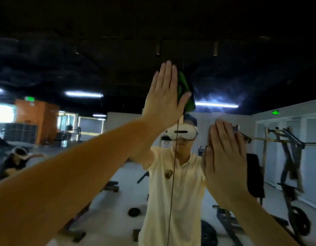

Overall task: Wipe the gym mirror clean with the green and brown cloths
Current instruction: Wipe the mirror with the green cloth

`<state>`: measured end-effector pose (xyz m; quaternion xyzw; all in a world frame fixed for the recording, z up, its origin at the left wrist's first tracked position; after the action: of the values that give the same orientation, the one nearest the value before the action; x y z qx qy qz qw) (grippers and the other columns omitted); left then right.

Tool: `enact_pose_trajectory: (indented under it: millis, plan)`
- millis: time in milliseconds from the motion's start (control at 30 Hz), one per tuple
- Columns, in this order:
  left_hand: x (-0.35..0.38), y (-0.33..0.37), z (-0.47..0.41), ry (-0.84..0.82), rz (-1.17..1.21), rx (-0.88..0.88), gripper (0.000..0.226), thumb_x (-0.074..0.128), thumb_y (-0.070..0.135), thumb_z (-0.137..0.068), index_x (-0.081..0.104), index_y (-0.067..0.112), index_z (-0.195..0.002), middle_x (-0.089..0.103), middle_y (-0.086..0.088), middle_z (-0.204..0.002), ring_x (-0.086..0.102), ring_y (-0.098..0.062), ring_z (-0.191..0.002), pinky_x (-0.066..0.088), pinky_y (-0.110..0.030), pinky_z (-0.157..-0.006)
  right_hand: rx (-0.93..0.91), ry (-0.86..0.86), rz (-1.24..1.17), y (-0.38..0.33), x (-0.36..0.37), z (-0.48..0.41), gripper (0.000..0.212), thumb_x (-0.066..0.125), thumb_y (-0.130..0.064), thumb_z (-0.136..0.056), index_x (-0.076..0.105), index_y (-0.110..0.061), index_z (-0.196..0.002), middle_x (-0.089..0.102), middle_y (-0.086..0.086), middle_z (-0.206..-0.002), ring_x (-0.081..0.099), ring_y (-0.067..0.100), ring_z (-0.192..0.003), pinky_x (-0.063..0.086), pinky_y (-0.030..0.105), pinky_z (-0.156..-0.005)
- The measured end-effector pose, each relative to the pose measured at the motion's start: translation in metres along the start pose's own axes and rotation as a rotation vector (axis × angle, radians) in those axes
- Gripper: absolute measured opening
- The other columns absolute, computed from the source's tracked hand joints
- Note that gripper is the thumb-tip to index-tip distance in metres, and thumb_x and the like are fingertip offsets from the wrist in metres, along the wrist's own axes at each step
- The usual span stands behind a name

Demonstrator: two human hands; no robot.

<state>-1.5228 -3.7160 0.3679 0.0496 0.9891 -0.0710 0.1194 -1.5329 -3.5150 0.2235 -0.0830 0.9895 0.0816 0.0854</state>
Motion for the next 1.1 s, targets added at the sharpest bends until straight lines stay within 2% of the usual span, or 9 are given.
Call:
enact_pose_trajectory:
  millis: [200, 267, 367, 467, 533, 667, 800, 867, 1100]
  plan:
    - [0.028, 0.017, 0.076, 0.045, 0.036, 0.107, 0.076, 0.021, 0.05, -0.11, 0.001, -0.002, -0.162, 0.0, -0.022, -0.171, -0.003, -0.032, -0.16, 0.004, -0.047, -0.13, -0.015, 0.023, -0.074, 0.0, -0.002, 0.005, 0.058, 0.023, -0.029, -0.108, 0.031, -0.003, -0.159, 0.021, 0.015, -0.169, 0.014, 0.028, -0.159, 0.018, 0.057, -0.125]
    - [0.037, 0.021, 0.122, 0.01, 0.078, 0.124, 0.079, 0.025, 0.051, -0.109, -0.001, -0.001, -0.162, -0.002, -0.022, -0.171, -0.005, -0.032, -0.16, 0.002, -0.047, -0.13, -0.024, 0.026, -0.112, -0.004, -0.003, 0.018, 0.061, 0.016, -0.033, -0.108, 0.032, -0.001, -0.158, 0.022, 0.017, -0.169, 0.015, 0.029, -0.158, 0.017, 0.058, -0.126]
    - [0.053, 0.027, 0.207, -0.105, 0.05, 0.161, 0.081, 0.027, 0.055, -0.108, -0.001, 0.001, -0.163, -0.006, -0.021, -0.171, -0.009, -0.032, -0.159, -0.002, -0.047, -0.13, -0.069, -0.015, -0.15, -0.014, -0.003, 0.054, 0.06, 0.028, -0.028, -0.105, 0.031, -0.002, -0.159, 0.02, 0.016, -0.17, 0.014, 0.031, -0.158, 0.017, 0.06, -0.125]
    - [0.066, 0.02, 0.299, -0.181, -0.072, 0.409, 0.078, 0.025, 0.057, -0.108, 0.01, 0.003, -0.162, 0.009, -0.021, -0.169, -0.009, -0.031, -0.159, -0.009, -0.045, -0.129, -0.105, -0.066, -0.201, -0.026, -0.003, 0.088, 0.064, 0.035, -0.027, -0.099, 0.033, -0.003, -0.158, 0.02, 0.015, -0.17, 0.016, 0.031, -0.158, 0.021, 0.061, -0.124]
    - [0.067, 0.006, 0.309, -0.195, -0.114, 0.524, 0.077, 0.024, 0.058, -0.107, 0.014, 0.004, -0.161, 0.021, -0.02, -0.167, -0.006, -0.033, -0.159, -0.006, -0.045, -0.129, -0.136, -0.082, -0.206, -0.029, -0.002, 0.099, 0.063, 0.037, -0.025, -0.098, 0.039, -0.002, -0.156, 0.023, 0.015, -0.169, 0.02, 0.032, -0.157, 0.025, 0.062, -0.122]
    - [0.049, -0.014, 0.203, -0.061, 0.029, 0.163, 0.085, 0.03, 0.06, -0.106, -0.004, 0.006, -0.163, 0.004, -0.019, -0.171, -0.007, -0.031, -0.16, 0.006, -0.047, -0.13, -0.11, -0.096, -0.232, -0.028, -0.003, 0.096, 0.059, 0.04, -0.023, -0.099, 0.041, -0.003, -0.155, 0.025, 0.014, -0.168, 0.022, 0.031, -0.157, 0.026, 0.061, -0.122]
    - [0.029, -0.003, 0.124, 0.087, 0.174, -0.091, 0.086, 0.023, 0.061, -0.107, 0.005, -0.003, -0.162, 0.002, -0.022, -0.171, -0.001, -0.033, -0.16, 0.0, -0.045, -0.13, -0.071, -0.067, -0.225, -0.036, -0.007, 0.087, 0.059, 0.044, -0.02, -0.101, 0.036, -0.005, -0.158, 0.024, 0.014, -0.169, 0.018, 0.029, -0.158, 0.021, 0.058, -0.125]
    - [0.035, 0.008, 0.135, 0.094, 0.197, -0.087, 0.089, 0.028, 0.061, -0.106, 0.007, -0.006, -0.161, 0.005, -0.025, -0.17, 0.002, -0.035, -0.159, 0.006, -0.049, -0.13, -0.04, -0.049, -0.241, -0.042, -0.007, 0.088, 0.058, 0.043, -0.019, -0.101, 0.036, -0.006, -0.158, 0.025, 0.014, -0.168, 0.019, 0.029, -0.157, 0.021, 0.058, -0.125]
    - [0.074, 0.029, 0.298, -0.099, 0.19, 0.26, 0.092, 0.048, 0.057, -0.102, 0.016, -0.007, -0.159, 0.007, -0.027, -0.168, 0.003, -0.038, -0.159, 0.003, -0.048, -0.13, -0.036, -0.155, -0.203, -0.057, -0.004, 0.149, 0.058, 0.044, -0.014, -0.097, 0.041, 0.001, -0.153, 0.026, 0.019, -0.167, 0.019, 0.034, -0.157, 0.021, 0.061, -0.123]
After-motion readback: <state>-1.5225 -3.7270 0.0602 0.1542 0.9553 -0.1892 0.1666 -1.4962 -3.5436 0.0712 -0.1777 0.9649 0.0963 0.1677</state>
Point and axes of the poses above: each hand's wrist, its own z-axis away from the middle knuckle, its own x-axis out of the palm, y = z × x, the point moved 1 cm from there along -z, towards the middle knuckle
